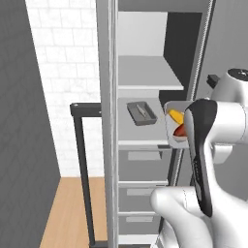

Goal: Take the meat container that has the fish and place it on the second highest rack of the freezer. Then take the vegetable container that has the corn and bell pepper and place it on the highest rack of the freezer.

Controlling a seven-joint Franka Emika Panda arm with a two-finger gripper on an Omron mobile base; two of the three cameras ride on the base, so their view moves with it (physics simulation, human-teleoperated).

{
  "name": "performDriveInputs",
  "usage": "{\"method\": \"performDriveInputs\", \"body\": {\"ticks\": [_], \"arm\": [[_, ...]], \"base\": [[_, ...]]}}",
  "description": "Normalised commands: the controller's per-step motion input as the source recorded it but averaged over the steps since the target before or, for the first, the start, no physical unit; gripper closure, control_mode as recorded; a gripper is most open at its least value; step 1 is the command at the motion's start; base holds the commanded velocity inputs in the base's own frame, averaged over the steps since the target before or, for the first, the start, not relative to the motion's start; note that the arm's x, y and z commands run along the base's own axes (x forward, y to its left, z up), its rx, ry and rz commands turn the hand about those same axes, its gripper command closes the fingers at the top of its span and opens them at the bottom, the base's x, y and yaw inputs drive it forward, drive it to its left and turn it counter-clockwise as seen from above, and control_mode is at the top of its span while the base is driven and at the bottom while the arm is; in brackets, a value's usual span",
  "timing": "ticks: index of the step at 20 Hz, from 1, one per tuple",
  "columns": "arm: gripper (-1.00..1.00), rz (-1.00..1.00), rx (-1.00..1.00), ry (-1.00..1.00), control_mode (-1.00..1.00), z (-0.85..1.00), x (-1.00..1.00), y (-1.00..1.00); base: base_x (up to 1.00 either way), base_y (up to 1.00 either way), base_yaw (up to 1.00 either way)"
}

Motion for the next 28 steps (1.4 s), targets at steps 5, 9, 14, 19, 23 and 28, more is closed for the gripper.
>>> {"method": "performDriveInputs", "body": {"ticks": [5,9,14,19,23,28], "arm": [[1.0,0.0,0.0,-0.04,-1.0,0.67,0.1,0.17],[1.0,0.0,0.0,-0.17,-1.0,0.48,0.39,0.22],[1.0,0.0,0.0,-0.2,-1.0,0.37,0.6,0.09],[1.0,0.0,0.0,-0.07,-1.0,0.15,0.97,0.0],[1.0,-0.01,0.0,0.0,-1.0,0.0,1.0,0.0],[1.0,-0.06,0.0,0.0,-1.0,0.24,0.98,-0.04]], "base": [[0.0,0.0,0.0],[0.0,0.0,0.0],[0.0,0.0,0.0],[0.0,0.0,0.0],[0.0,0.0,0.0],[0.0,0.0,0.0]]}}
